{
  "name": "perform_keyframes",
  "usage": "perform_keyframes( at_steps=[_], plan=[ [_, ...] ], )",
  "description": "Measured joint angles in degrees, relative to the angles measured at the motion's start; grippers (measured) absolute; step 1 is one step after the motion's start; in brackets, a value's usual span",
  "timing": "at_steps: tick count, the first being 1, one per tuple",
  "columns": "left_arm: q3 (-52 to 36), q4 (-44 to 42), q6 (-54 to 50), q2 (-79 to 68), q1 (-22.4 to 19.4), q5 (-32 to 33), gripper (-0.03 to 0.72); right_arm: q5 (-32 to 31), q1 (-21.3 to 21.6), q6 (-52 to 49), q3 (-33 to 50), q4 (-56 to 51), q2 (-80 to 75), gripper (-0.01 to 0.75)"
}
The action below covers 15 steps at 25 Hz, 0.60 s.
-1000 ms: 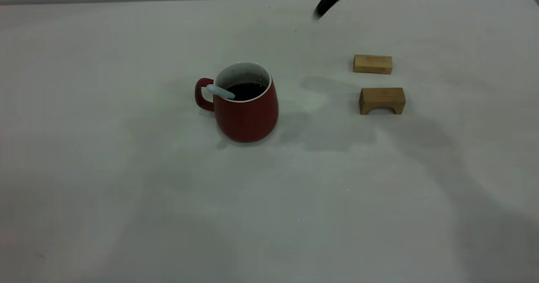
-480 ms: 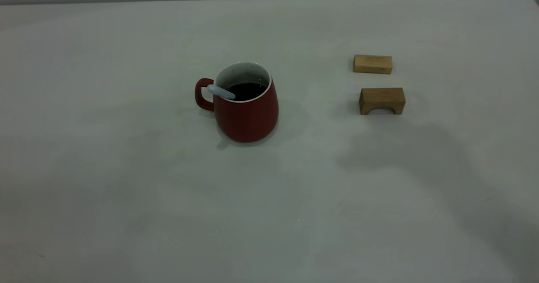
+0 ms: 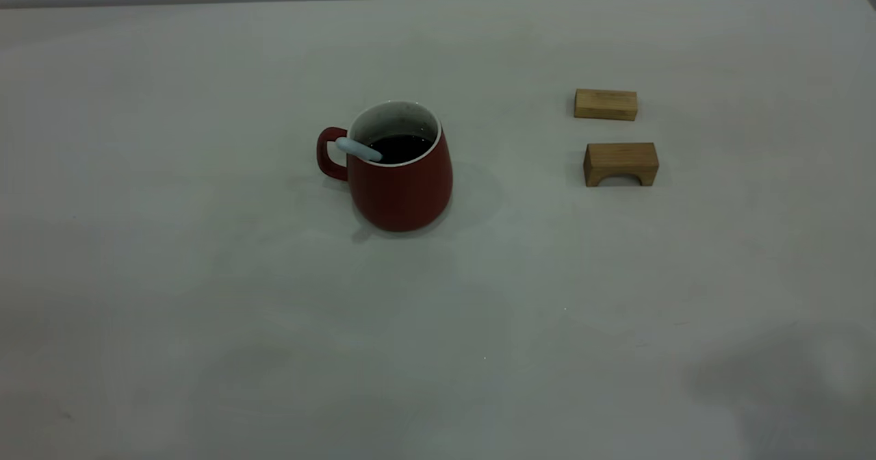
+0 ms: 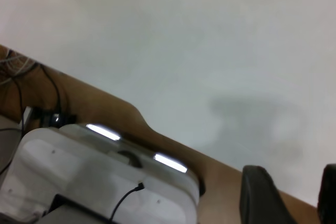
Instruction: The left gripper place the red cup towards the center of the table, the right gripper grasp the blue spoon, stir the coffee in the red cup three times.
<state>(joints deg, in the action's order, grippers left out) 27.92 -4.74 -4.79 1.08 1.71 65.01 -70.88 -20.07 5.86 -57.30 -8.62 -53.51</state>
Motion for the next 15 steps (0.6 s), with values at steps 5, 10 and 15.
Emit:
perform_keyframes(
  at_steps=[5, 10, 15],
  plan=[
    [0.00, 0.00, 0.00, 0.00, 0.00, 0.00, 0.334, 0.00, 0.56, 3.36, 8.37, 0.29, 18.97, 0.279],
    [0.00, 0.00, 0.00, 0.00, 0.00, 0.00, 0.334, 0.00, 6.37, 3.84, 15.59, 2.29, 34.11, 0.251],
    [0.00, 0.00, 0.00, 0.00, 0.00, 0.00, 0.334, 2.52, 10.42, 1.94, 24.59, 5.38, 44.19, 0.241]
  ],
)
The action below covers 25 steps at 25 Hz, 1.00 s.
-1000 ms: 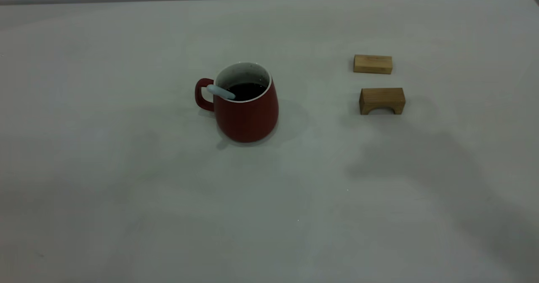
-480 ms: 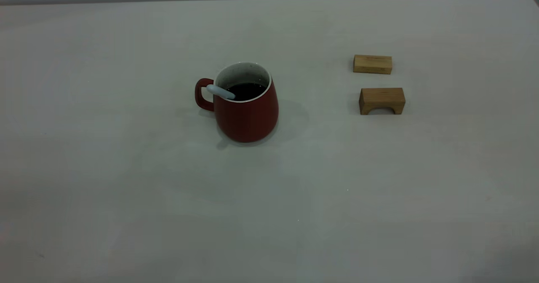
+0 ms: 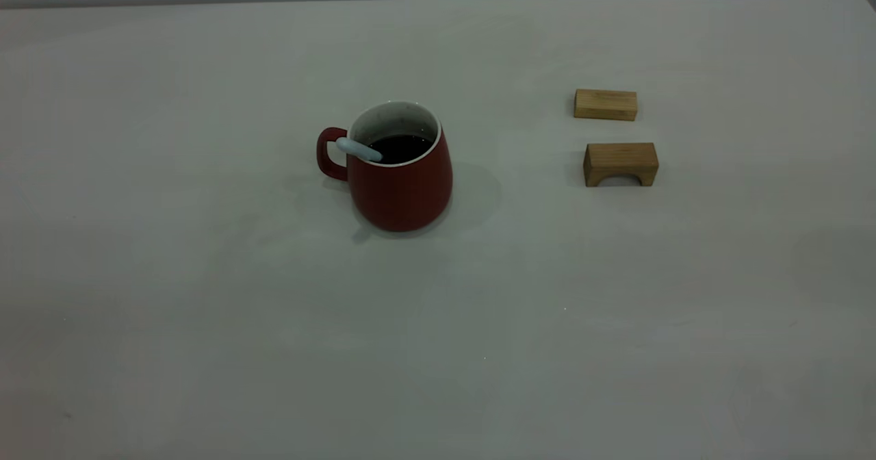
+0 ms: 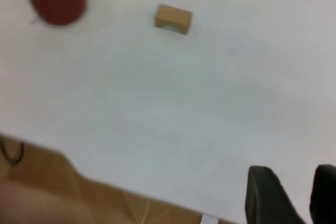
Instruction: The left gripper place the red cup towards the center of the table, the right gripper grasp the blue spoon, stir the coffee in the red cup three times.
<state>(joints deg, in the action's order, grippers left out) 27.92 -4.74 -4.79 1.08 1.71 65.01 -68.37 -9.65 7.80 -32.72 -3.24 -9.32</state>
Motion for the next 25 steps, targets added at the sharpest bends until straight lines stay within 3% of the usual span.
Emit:
perform_keyframes(
  at_steps=[7, 25],
  plan=[
    [0.00, 0.00, 0.00, 0.00, 0.00, 0.00, 0.334, 3.93, 4.04, -3.21, 4.68, 1.21, 4.06, 0.241],
    [0.00, 0.00, 0.00, 0.00, 0.00, 0.00, 0.334, 3.65, 4.35, -5.42, 5.86, 1.99, 8.23, 0.241]
  ],
)
